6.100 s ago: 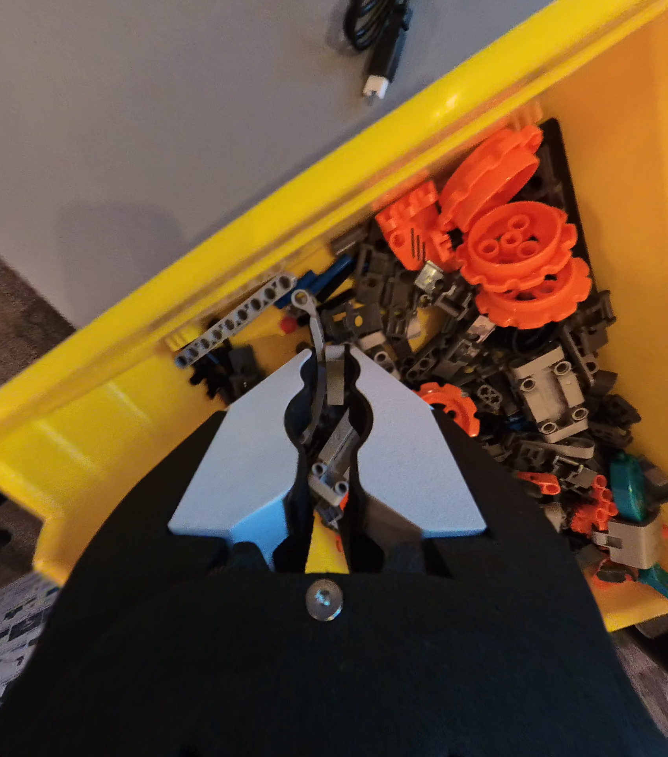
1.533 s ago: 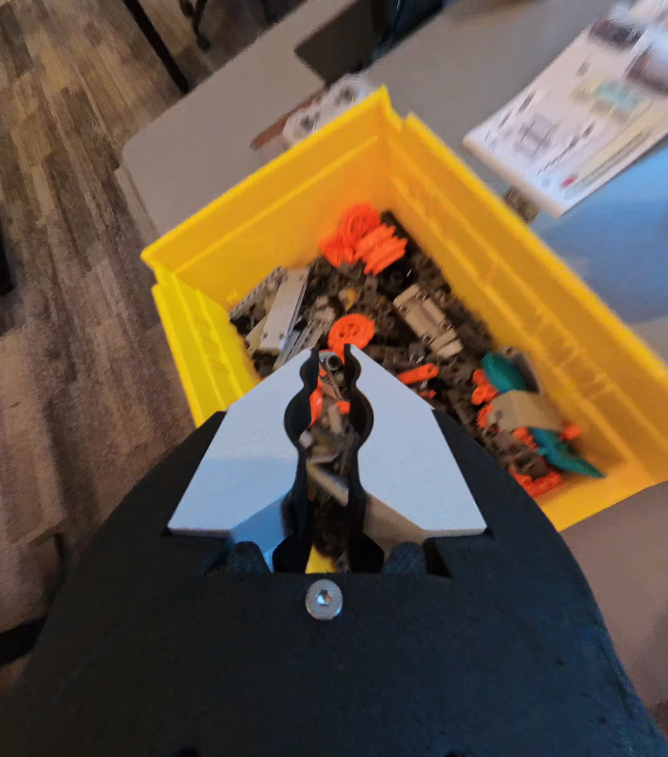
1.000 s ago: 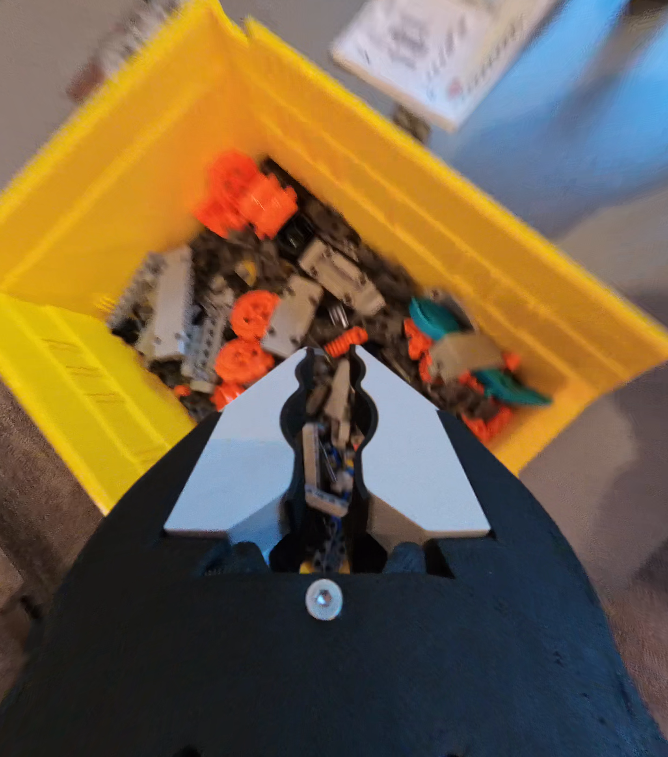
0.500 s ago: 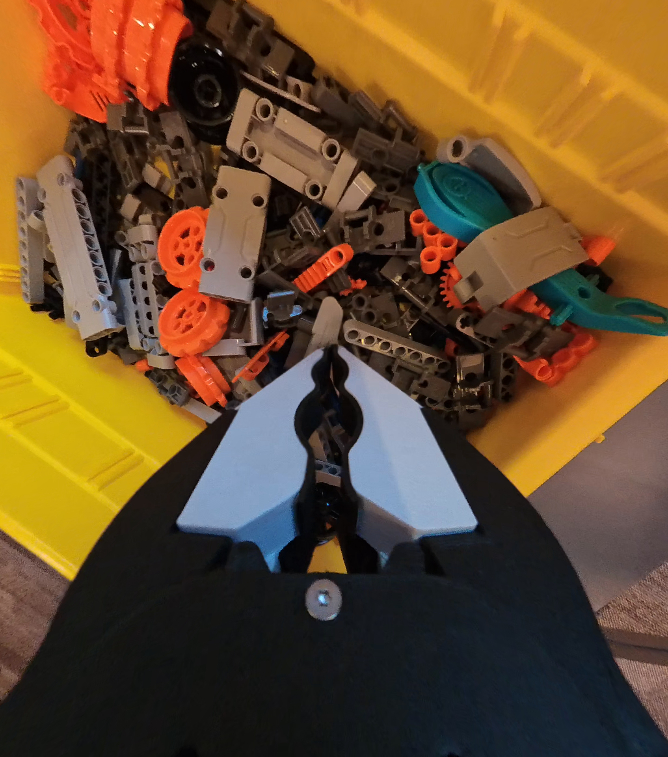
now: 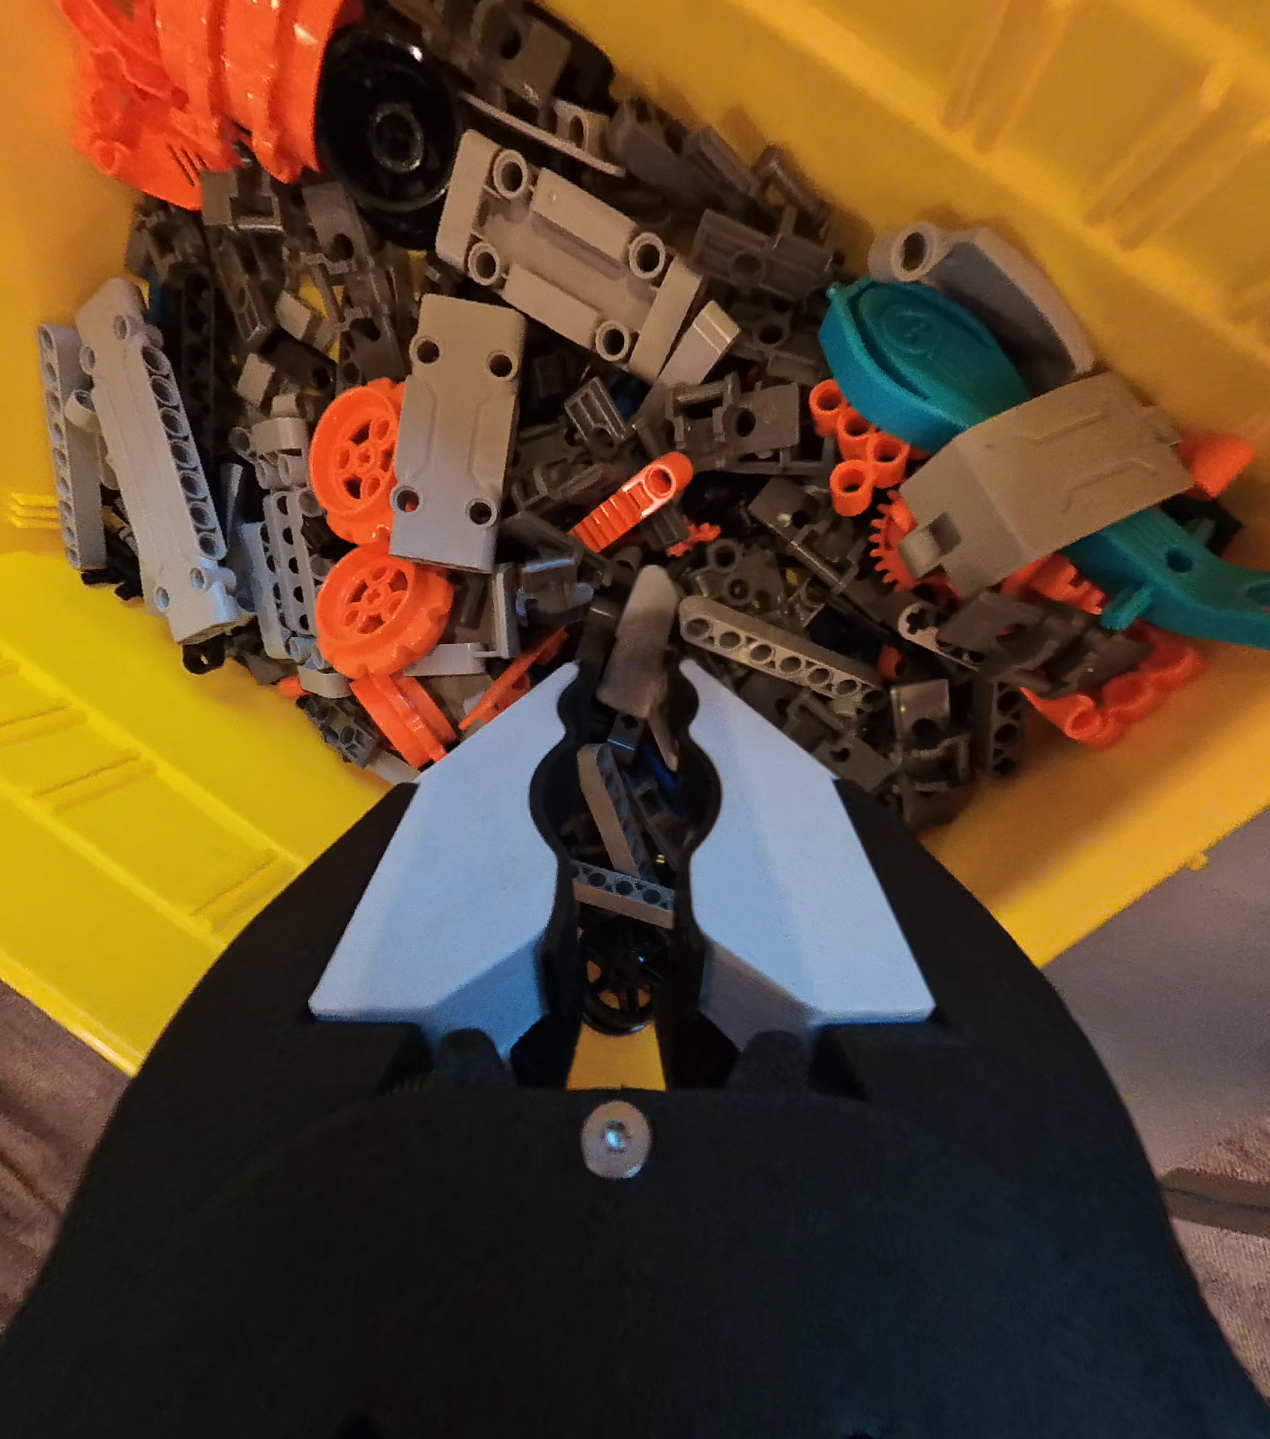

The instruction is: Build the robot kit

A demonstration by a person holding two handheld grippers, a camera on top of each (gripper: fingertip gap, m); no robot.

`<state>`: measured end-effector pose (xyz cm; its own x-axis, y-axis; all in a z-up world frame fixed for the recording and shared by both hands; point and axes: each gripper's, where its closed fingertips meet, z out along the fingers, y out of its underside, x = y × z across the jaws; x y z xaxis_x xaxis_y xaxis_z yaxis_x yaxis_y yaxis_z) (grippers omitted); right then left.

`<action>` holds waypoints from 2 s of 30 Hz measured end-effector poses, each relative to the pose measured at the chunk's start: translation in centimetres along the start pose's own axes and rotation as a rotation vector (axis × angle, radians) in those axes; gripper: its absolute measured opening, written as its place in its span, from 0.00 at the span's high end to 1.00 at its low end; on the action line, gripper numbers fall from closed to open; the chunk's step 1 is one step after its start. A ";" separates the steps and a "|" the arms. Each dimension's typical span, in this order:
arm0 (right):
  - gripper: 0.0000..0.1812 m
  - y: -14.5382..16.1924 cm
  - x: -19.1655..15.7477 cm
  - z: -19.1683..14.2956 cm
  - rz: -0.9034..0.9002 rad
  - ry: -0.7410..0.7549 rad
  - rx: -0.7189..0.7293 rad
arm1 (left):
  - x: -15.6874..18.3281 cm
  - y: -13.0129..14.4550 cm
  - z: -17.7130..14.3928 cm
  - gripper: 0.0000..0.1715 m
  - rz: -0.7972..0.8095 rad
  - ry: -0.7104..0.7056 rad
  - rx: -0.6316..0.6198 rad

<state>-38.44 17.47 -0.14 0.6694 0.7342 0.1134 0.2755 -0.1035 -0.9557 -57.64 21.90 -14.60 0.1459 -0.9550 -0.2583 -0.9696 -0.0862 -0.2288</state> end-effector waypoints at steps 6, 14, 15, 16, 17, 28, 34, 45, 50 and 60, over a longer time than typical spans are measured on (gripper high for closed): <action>0.87 0.0 -0.1 -0.1 0.006 -0.007 0.002 | -0.1 0.1 -0.5 0.93 -0.008 -0.011 -0.025; 0.87 -0.3 0.0 -0.5 -0.005 -0.001 0.010 | -1.8 -1.6 -5.0 0.94 -0.208 -0.019 0.185; 0.87 -0.4 0.1 -0.6 -0.001 -0.002 0.012 | -1.7 -2.6 -5.9 0.94 -0.259 0.005 0.250; 0.87 -0.4 0.1 -0.6 0.001 -0.004 0.015 | -1.4 -3.7 -6.9 0.94 -0.318 0.047 0.324; 0.87 -0.5 0.1 -0.6 0.000 -0.013 0.019 | -0.8 -5.0 -8.1 0.94 -0.372 0.113 0.398; 0.81 0.8 -8.3 -1.1 -0.374 -0.388 0.140 | 9.4 -10.8 -10.3 0.94 -0.217 0.550 0.230; 0.88 3.6 -9.6 -0.1 -0.581 -0.355 0.060 | 11.8 -12.6 -9.6 0.94 -0.107 0.638 0.121; 1.00 4.5 -10.4 -0.3 -0.578 -0.383 0.017 | 12.7 -13.7 -8.9 0.95 -0.057 0.704 0.066; 1.00 4.7 -7.5 0.7 -0.148 -0.385 -0.024 | 9.8 -13.9 -10.1 0.89 -0.168 0.614 0.224; 1.00 12.9 0.5 3.7 0.232 -0.028 -0.341 | 2.4 -7.2 -14.0 0.88 -0.473 0.133 0.509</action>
<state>-37.07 19.00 -13.45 0.7231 0.6826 -0.1058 0.3357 -0.4812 -0.8098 -53.03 16.26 -0.40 0.4722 -0.8773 0.0865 -0.5914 -0.3880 -0.7069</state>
